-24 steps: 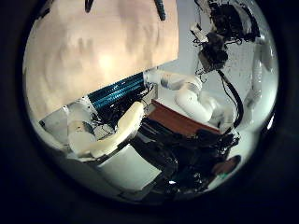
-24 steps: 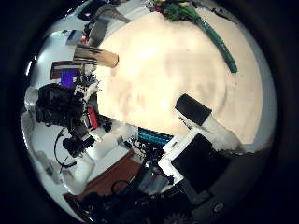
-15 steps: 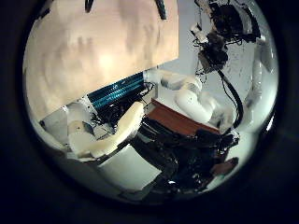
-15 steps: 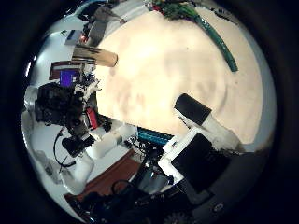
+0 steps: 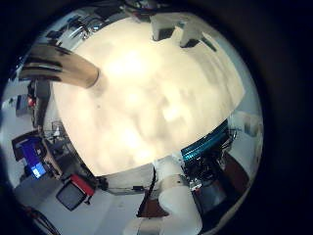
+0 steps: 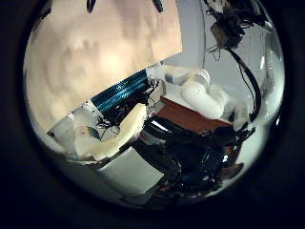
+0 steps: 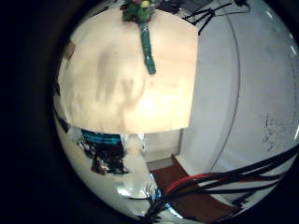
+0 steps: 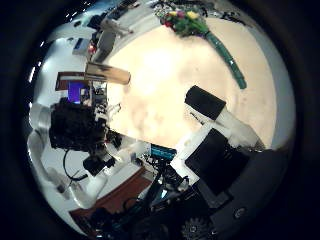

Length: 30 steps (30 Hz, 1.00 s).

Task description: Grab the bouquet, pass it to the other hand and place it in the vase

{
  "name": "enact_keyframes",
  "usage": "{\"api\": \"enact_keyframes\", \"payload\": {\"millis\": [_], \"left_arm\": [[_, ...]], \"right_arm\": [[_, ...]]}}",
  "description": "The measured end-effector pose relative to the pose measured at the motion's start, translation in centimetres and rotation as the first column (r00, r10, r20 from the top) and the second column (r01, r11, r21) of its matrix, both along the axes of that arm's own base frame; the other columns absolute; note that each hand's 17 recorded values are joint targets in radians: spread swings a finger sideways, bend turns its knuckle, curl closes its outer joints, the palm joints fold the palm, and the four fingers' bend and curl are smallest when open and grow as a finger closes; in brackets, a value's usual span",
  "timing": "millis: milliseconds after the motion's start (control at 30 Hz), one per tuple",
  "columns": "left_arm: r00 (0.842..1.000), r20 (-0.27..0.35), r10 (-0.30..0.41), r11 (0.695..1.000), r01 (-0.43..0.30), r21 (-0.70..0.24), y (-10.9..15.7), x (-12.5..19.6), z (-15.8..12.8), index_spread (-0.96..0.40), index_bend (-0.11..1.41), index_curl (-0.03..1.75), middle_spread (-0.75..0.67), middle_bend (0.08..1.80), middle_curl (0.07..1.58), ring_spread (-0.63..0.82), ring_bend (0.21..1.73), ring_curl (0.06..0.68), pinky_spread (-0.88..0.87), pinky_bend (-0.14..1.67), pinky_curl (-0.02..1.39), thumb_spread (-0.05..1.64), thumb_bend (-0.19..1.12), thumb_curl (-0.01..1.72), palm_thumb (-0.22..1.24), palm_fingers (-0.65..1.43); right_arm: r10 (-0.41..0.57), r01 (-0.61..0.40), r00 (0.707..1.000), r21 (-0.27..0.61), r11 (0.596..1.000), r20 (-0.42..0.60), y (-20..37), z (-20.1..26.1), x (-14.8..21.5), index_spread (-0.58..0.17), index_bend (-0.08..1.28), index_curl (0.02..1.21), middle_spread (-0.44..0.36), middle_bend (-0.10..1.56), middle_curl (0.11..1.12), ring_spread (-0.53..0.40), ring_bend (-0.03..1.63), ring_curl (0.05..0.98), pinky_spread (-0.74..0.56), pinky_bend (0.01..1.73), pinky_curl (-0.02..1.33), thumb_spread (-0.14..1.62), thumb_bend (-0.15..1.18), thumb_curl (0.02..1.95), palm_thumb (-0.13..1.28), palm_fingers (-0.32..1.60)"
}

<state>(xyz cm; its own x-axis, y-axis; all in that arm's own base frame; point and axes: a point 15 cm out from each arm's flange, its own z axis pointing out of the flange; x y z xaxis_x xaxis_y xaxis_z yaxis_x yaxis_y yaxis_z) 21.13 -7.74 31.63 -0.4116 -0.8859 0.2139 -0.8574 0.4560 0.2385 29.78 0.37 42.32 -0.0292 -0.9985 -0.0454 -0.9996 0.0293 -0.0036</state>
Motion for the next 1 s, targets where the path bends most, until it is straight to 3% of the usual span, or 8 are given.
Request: {"api": "enact_keyframes", "payload": {"millis": [300,433,467,600,667,700,767,1000], "left_arm": [[1.000,0.026,-0.005,1.000,0.005,0.010,0.3,1.1,1.3,0.20,0.17,0.32,0.37,0.20,0.33,0.49,0.49,0.194,0.49,0.20,0.31,0.96,-0.03,0.31,0.44,0.18],[1.000,0.009,-0.001,1.000,0.001,0.014,0.5,1.0,1.0,0.20,0.17,0.32,0.36,0.20,0.33,0.49,0.49,0.193,0.49,0.19,0.30,0.96,-0.03,0.31,0.44,0.18],[1.000,0.004,0.005,1.000,-0.006,0.015,0.6,1.0,0.9,0.20,0.17,0.32,0.36,0.20,0.33,0.49,0.49,0.192,0.49,0.19,0.30,0.96,-0.03,0.31,0.44,0.18],[1.000,-0.019,0.016,1.000,-0.015,0.016,0.7,1.0,0.6,0.20,0.17,0.32,0.36,0.20,0.33,0.49,0.49,0.191,0.49,0.19,0.31,0.96,-0.03,0.31,0.44,0.19],[1.000,-0.023,0.019,1.000,-0.018,0.019,0.7,1.1,0.5,0.20,0.17,0.32,0.36,0.20,0.33,0.49,0.49,0.190,0.49,0.19,0.31,0.96,-0.03,0.31,0.43,0.19],[1.000,-0.023,0.020,1.000,-0.019,0.020,0.8,1.2,0.5,0.20,0.17,0.32,0.36,0.20,0.33,0.49,0.50,0.189,0.49,0.20,0.30,0.96,-0.03,0.31,0.43,0.19],[0.999,-0.027,0.022,1.000,-0.021,0.022,0.9,1.2,0.4,0.20,0.17,0.32,0.36,0.20,0.33,0.49,0.50,0.188,0.49,0.20,0.30,0.96,-0.03,0.31,0.43,0.19],[0.999,-0.044,0.030,0.999,-0.029,0.026,1.0,1.7,0.0,0.20,0.17,0.32,0.36,0.20,0.33,0.49,0.49,0.187,0.49,0.19,0.30,0.96,-0.03,0.31,0.43,0.18]], "right_arm": [[-0.204,0.209,0.977,0.096,0.973,-0.057,-5.0,-1.1,3.1,-0.317,0.15,0.25,-0.095,0.48,0.35,-0.137,0.78,0.144,0.21,0.46,0.24,1.08,-0.03,0.35,0.60,0.53],[-0.219,0.243,0.965,0.177,0.954,-0.143,-4.6,-3.9,5.0,-0.251,0.19,0.26,-0.048,0.47,0.35,-0.132,0.80,0.142,0.18,0.50,0.23,1.07,-0.03,0.34,0.54,0.50],[-0.217,0.248,0.962,0.195,0.949,-0.164,-4.3,-4.5,5.5,-0.197,0.31,0.30,0.048,0.54,0.37,-0.117,0.77,0.121,0.14,0.43,0.19,1.07,-0.03,0.34,0.54,0.64],[-0.231,0.278,0.948,0.219,0.935,-0.219,-4.1,-6.5,7.3,-0.072,0.13,0.30,-0.104,0.67,0.43,-0.227,0.85,0.152,0.07,0.45,0.18,1.08,-0.02,0.33,0.53,0.58],[-0.268,0.301,0.948,0.203,0.932,-0.174,-4.5,-6.9,8.9,-0.013,0.26,0.33,-0.143,0.64,0.43,-0.183,0.75,0.135,0.14,0.44,0.18,1.08,-0.03,0.33,0.51,0.44],[-0.294,0.318,0.945,0.194,0.928,-0.142,-4.8,-7.2,10.0,-0.149,0.32,0.34,-0.094,0.61,0.43,-0.121,0.68,0.114,0.19,0.43,0.17,1.08,-0.03,0.33,0.49,0.41],[-0.333,0.344,0.939,0.182,0.921,-0.087,-5.5,-8.0,12.2,-0.162,0.21,0.34,-0.097,0.61,0.43,-0.074,0.68,0.113,0.23,0.46,0.17,1.08,-0.03,0.32,0.47,0.36],[-0.350,0.374,0.923,0.151,0.915,-0.162,-5.9,-13.8,14.4,-0.141,0.15,0.32,0.154,0.40,0.36,0.063,0.69,0.135,0.29,0.53,0.20,1.08,-0.03,0.32,0.44,0.23]]}}
